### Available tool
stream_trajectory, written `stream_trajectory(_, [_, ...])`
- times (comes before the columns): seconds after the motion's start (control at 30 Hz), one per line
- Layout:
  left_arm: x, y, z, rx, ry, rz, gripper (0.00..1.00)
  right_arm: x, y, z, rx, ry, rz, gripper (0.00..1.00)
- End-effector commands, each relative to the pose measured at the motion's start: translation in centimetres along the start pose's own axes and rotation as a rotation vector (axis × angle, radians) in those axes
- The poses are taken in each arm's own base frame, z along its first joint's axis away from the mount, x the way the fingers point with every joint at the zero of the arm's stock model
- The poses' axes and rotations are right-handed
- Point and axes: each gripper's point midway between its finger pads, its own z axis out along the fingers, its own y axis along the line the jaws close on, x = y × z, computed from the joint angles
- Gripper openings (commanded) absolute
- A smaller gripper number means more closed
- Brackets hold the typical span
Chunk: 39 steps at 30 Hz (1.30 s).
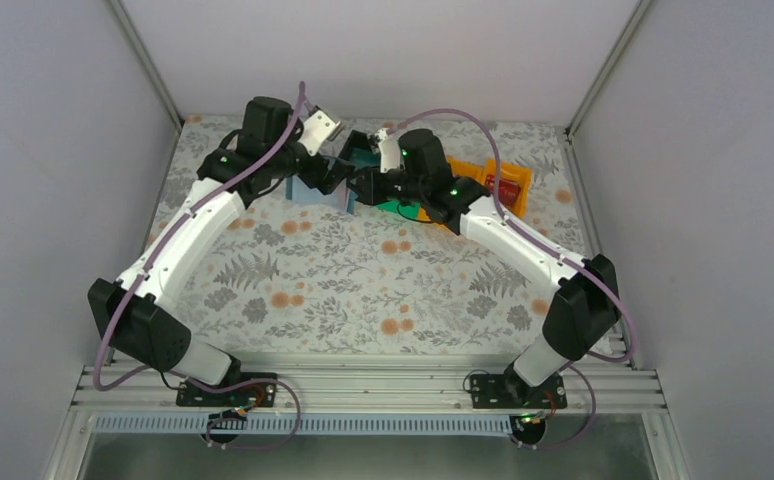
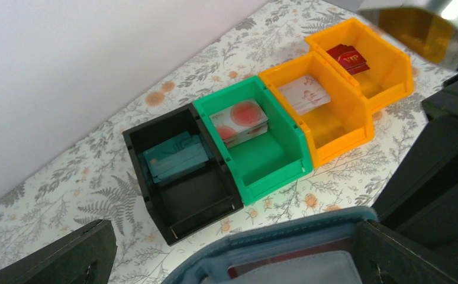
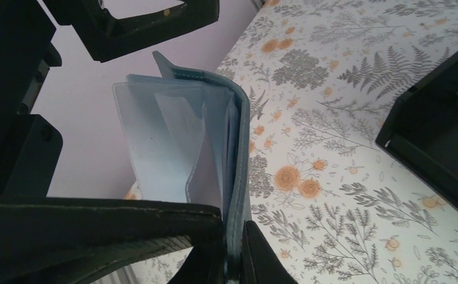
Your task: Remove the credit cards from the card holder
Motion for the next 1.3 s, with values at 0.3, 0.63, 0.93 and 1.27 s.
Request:
stream_trajectory(0.3, [3.6, 2.9, 0.2, -0.18, 0.108, 0.049, 1.0, -3.2, 2.8, -3.2, -0.005, -0.123, -0.101, 0.04])
stream_trajectory(0.63, [4.8, 4.2, -0.9, -0.073, 0.068, -0.06, 1.0, -2.9, 5.1, -5.3, -0.087, -0.097, -0.239, 0.04])
stream_trajectory(0.93, [2.6, -1.0, -3.2, 0.198, -0.049, -0.033, 1.0, -2.8, 5.4, -5.7, -0.099, -0.09, -0.272, 0.04])
stream_trajectory(1.27, [-0.5, -1.3, -6.6, 0.017, -0.109, 0.065, 1.0, -3.6, 4.2, -5.2, -0.059, -0.124, -0.136, 0.04])
